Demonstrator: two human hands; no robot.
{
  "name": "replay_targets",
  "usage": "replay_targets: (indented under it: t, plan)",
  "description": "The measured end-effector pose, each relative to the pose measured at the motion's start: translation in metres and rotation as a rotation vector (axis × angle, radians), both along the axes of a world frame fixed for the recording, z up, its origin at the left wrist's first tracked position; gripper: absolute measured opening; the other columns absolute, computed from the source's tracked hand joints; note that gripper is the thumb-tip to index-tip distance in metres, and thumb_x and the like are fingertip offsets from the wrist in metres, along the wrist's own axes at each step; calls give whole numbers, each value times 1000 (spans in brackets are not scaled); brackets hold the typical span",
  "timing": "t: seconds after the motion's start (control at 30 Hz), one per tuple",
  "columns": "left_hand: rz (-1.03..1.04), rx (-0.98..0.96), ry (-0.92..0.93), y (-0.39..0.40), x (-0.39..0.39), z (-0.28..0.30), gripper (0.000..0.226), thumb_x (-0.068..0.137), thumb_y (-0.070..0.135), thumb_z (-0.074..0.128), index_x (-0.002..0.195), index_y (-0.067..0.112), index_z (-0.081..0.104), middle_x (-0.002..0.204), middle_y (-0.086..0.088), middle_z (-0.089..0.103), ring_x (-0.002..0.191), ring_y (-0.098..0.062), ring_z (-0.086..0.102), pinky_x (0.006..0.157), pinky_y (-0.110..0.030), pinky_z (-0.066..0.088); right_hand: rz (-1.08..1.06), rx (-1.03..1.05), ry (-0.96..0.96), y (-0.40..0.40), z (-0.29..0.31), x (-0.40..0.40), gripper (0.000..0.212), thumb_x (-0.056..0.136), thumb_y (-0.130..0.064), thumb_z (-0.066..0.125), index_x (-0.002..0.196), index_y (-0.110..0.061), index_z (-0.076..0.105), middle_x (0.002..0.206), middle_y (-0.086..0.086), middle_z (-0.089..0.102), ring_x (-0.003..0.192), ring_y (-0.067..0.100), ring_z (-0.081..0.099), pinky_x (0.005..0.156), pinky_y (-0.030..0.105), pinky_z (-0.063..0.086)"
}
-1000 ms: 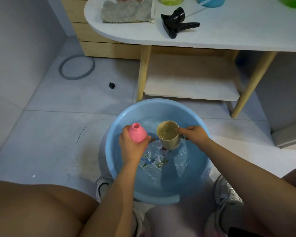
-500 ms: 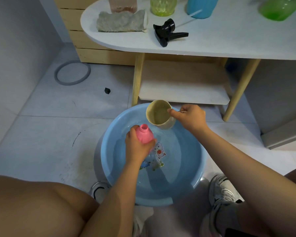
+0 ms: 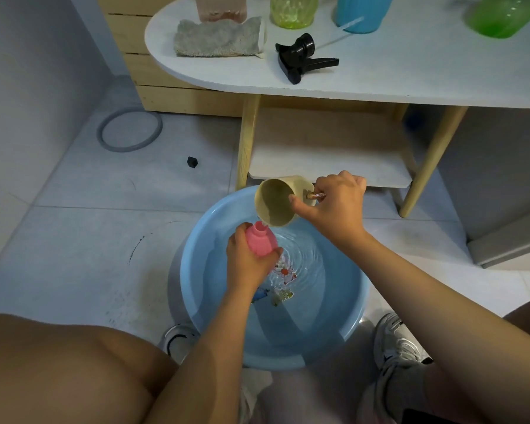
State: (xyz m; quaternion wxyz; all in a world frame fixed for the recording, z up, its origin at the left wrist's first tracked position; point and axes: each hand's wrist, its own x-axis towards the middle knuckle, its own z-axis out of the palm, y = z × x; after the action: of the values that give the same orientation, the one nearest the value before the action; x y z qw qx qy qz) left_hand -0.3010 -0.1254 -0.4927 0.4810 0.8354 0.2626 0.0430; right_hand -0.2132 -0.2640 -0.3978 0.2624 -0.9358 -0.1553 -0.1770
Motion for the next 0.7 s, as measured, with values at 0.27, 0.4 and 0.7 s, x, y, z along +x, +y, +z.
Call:
replay_targets:
  t: [0.27, 0.4, 0.7]
  plan:
    - [4, 7, 14, 0, 1, -2, 81, 58, 44, 84, 125, 28, 41, 122, 3, 50, 110, -19, 51, 90, -43, 52, -1, -14, -84, 2, 1, 0, 49, 66, -57, 60, 55, -9, 55, 54, 3, 55, 67, 18, 38, 69, 26, 10]
    - [-6, 12, 10, 0, 1, -2, 79, 61, 38, 85, 125, 24, 41, 122, 1, 49, 110, -20, 51, 91, -41, 51, 3, 0, -159, 4, 1, -1, 50, 65, -59, 55, 52, -11, 54, 52, 0, 54, 65, 16, 37, 68, 26, 8]
    - [-2, 17, 5, 1, 0, -3, 76, 61, 38, 85, 123, 24, 43, 120, 1, 51, 107, -20, 52, 88, -41, 52, 31, 25, -289, 4, 0, 1, 48, 65, -56, 59, 53, -10, 56, 52, 0, 55, 61, 23, 48, 70, 24, 11]
